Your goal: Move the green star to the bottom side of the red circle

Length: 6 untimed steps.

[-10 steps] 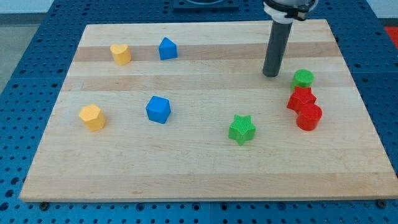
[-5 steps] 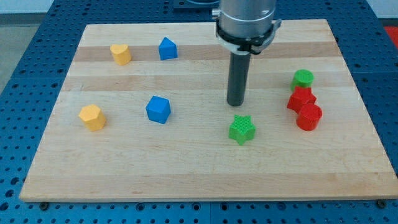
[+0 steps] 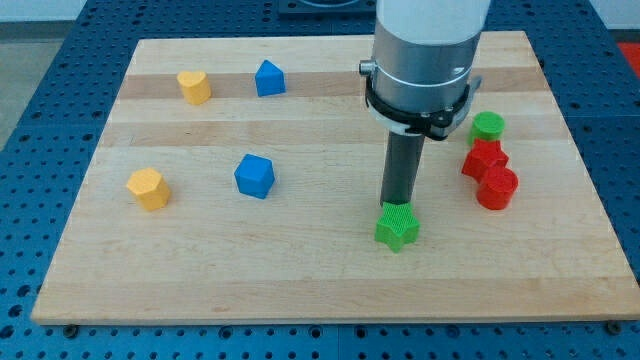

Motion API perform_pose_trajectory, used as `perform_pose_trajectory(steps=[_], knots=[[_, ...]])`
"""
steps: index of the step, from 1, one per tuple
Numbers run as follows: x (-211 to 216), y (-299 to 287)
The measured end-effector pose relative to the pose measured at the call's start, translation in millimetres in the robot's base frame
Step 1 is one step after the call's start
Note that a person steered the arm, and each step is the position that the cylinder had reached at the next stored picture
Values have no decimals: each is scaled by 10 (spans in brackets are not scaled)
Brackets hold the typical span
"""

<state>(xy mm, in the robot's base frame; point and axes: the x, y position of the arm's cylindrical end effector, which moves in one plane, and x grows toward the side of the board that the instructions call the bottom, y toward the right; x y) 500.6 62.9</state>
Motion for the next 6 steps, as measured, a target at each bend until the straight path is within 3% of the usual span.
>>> perform_pose_trajectory(steps=[2, 3, 6], knots=[[139, -472], [377, -428], [184, -70]])
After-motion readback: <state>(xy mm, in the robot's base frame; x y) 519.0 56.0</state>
